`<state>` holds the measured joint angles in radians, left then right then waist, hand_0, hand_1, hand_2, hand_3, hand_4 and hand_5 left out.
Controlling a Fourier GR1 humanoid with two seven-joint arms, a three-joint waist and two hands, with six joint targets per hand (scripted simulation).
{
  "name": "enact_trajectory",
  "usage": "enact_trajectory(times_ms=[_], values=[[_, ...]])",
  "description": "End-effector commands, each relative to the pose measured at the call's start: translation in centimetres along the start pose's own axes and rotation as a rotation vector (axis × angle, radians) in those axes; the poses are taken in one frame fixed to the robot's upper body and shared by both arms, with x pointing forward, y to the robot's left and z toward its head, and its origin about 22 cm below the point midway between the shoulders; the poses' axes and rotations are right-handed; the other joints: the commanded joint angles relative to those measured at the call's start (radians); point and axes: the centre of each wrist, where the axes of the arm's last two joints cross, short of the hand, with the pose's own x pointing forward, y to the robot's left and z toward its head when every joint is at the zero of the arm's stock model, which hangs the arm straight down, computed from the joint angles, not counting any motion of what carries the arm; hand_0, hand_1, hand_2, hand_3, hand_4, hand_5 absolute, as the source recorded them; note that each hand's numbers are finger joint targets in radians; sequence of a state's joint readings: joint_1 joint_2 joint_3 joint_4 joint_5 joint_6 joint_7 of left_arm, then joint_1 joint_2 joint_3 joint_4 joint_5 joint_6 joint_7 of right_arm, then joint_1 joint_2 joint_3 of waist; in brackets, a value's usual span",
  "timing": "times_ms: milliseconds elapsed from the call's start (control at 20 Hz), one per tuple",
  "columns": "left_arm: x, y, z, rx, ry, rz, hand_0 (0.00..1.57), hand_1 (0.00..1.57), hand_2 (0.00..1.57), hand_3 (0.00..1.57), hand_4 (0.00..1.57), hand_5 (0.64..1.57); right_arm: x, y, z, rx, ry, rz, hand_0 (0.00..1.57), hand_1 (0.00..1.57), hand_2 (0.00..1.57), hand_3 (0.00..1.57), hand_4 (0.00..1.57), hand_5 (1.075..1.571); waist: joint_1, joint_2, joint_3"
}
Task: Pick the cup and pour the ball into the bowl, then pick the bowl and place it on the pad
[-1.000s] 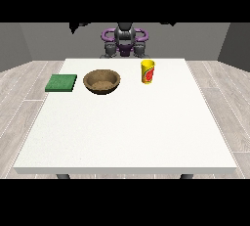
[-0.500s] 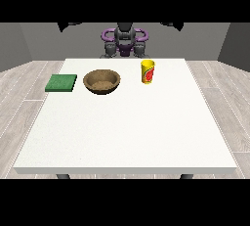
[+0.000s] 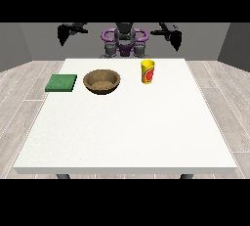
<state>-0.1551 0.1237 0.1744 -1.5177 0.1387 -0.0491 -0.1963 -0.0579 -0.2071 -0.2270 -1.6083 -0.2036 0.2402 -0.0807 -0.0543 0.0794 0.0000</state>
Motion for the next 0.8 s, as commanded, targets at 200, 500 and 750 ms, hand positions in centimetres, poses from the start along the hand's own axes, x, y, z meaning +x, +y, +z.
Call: enact_trajectory(times_ms=[200,500,750], values=[[-5.6,-3.4,-0.1,0.022,-0.077,-0.009,0.00,0.00,0.00,0.00,0.00,1.520,-0.3,0.1,-1.8,0.028,-0.091,0.013,0.00,0.00,0.00,0.00,0.00,1.571,-0.037,0.103,-0.0003],[-9.6,-4.4,0.8,0.038,-0.068,-0.048,0.00,0.00,0.00,0.00,0.00,1.519,-1.4,-1.1,-1.2,0.053,-0.077,-0.016,0.00,0.00,0.00,0.00,0.00,1.570,-0.059,0.121,-0.0002],[-11.0,-3.4,-0.9,0.051,-0.065,-0.054,0.00,0.00,0.00,0.00,0.00,1.519,-1.4,0.2,-1.9,0.065,-0.098,-0.007,0.00,0.00,0.00,0.00,0.00,1.571,-0.071,0.136,-0.0004]])
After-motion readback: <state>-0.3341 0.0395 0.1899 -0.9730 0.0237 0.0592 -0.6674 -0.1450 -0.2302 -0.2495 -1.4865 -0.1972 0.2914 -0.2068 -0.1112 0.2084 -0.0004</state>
